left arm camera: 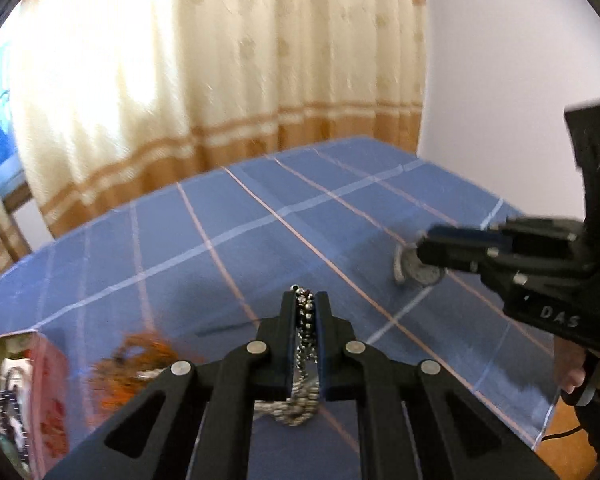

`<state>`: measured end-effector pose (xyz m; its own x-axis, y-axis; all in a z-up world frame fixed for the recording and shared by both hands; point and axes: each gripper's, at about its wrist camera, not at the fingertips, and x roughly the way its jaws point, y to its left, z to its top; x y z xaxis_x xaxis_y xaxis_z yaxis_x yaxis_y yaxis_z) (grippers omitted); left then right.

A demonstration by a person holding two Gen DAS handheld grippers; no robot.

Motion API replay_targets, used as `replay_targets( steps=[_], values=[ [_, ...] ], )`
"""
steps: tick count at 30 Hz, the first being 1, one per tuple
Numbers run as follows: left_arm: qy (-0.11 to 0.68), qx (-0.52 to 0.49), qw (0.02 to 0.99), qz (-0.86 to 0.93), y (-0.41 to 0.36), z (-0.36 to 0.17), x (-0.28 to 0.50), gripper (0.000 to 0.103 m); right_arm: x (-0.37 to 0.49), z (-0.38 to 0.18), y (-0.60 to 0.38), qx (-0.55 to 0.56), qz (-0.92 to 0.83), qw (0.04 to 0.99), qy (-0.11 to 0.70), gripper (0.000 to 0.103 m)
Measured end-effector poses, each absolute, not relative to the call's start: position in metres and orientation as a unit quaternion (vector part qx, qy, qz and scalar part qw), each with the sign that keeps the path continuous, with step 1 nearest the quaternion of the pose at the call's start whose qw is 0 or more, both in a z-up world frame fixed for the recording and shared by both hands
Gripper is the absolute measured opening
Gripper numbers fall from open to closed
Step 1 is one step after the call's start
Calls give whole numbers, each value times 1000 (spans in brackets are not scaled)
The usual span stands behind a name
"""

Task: Organize jewelry
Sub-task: 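Grasp the silver chain with the left tool while the right tool holds the watch, then carry the silver chain with the left tool while the right tool carries the watch to the tin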

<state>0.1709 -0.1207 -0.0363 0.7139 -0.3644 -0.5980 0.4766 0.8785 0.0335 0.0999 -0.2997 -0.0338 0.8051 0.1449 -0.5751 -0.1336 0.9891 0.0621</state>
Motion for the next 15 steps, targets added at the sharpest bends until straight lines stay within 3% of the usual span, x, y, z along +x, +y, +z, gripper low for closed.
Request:
replay_targets(
  steps=[15],
  values=[
    [230, 60, 960, -151, -30, 18, 143, 8, 111, -4, -238, -28, 118, 951, 284, 15]
  ],
)
